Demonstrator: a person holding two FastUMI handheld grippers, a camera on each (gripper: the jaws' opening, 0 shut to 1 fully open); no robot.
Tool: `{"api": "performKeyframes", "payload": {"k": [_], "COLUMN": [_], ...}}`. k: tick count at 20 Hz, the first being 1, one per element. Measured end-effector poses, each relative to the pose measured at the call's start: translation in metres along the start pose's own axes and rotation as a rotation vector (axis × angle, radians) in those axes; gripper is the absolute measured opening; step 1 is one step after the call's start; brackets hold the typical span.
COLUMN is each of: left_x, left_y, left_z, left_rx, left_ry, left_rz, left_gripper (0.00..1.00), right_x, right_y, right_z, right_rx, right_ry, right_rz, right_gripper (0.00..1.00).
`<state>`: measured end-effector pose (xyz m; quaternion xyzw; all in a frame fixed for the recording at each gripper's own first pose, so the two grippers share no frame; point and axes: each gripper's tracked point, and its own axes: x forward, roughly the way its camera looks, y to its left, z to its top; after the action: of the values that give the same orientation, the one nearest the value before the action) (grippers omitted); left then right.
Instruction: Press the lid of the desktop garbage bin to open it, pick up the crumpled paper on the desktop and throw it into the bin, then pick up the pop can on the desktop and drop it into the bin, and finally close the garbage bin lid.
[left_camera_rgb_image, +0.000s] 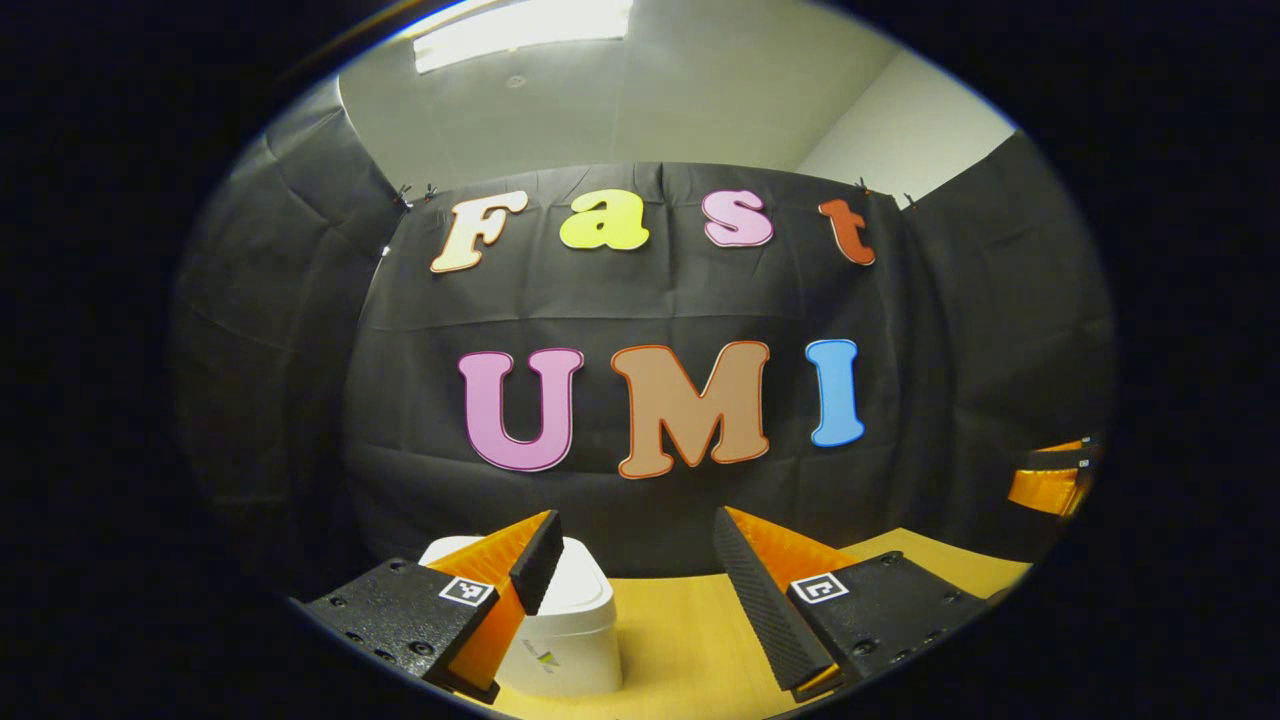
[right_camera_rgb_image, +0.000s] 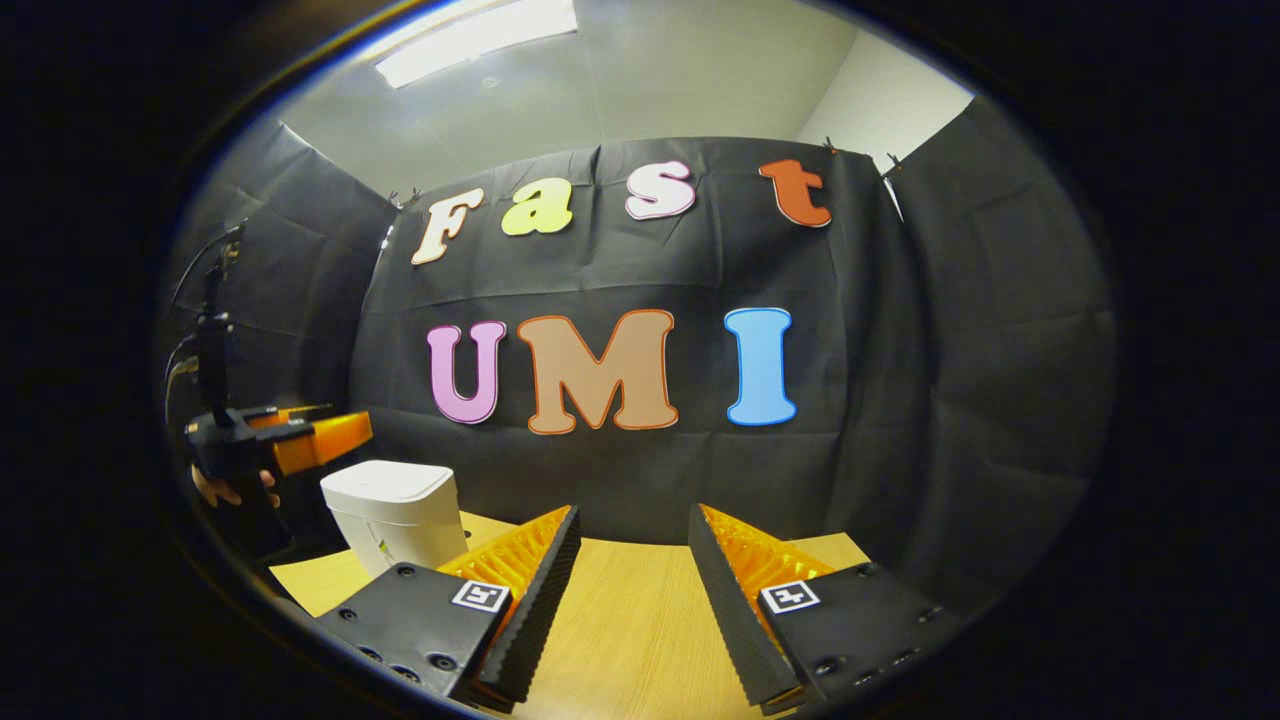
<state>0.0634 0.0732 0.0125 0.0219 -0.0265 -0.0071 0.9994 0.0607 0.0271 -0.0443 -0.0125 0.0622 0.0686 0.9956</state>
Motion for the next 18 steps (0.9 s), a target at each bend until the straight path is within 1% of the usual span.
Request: {"api": "performKeyframes", "payload": {"k": [1,2,5,6,7,8,11,14,16,17,18], "left_x": [-0.006,-0.011,-0.026,-0.032,-0.035,-0.036,-0.036,-0.035,-0.036,-0.035,-0.035], "left_y": [-0.006,-0.01,-0.023,-0.025,-0.03,-0.033,-0.037,-0.039,-0.039,-0.038,-0.039], "left_z": [-0.004,-0.006,-0.013,-0.013,-0.01,-0.007,-0.003,-0.005,-0.006,-0.006,-0.007], "left_rx": [-0.011,-0.022,-0.038,-0.051,-0.068,-0.077,-0.065,-0.059,-0.059,-0.057,-0.055], "left_ry": [0.003,0.001,0.004,-0.002,-0.015,-0.02,-0.028,-0.022,-0.016,-0.016,-0.013], "left_rz": [-0.004,-0.005,-0.011,-0.009,-0.017,-0.021,-0.034,-0.039,-0.041,-0.041,-0.041], "left_gripper": [0.91,0.91,0.92,0.93,0.92,0.92,0.93,0.93,0.93,0.92,0.93], "right_x": [-0.003,-0.006,-0.013,-0.013,-0.014,-0.015,-0.015,-0.016,-0.017,-0.017,-0.016], "right_y": [-0.001,-0.002,-0.001,0.0,-0.001,-0.002,-0.006,-0.01,-0.013,-0.013,-0.013], "right_z": [0.0,0.002,0.001,-0.001,-0.003,-0.002,0.005,0.008,0.008,0.007,0.008], "right_rx": [0.004,0.013,0.029,0.025,0.021,0.02,0.038,0.053,0.056,0.056,0.056], "right_ry": [-0.007,-0.016,-0.036,-0.03,-0.027,-0.028,-0.044,-0.058,-0.057,-0.056,-0.055], "right_rz": [-0.006,-0.012,-0.023,-0.023,-0.026,-0.029,-0.046,-0.062,-0.071,-0.074,-0.075], "right_gripper": [0.8,0.76,0.77,0.8,0.77,0.77,0.77,0.87,0.9,0.95,0.93]}}
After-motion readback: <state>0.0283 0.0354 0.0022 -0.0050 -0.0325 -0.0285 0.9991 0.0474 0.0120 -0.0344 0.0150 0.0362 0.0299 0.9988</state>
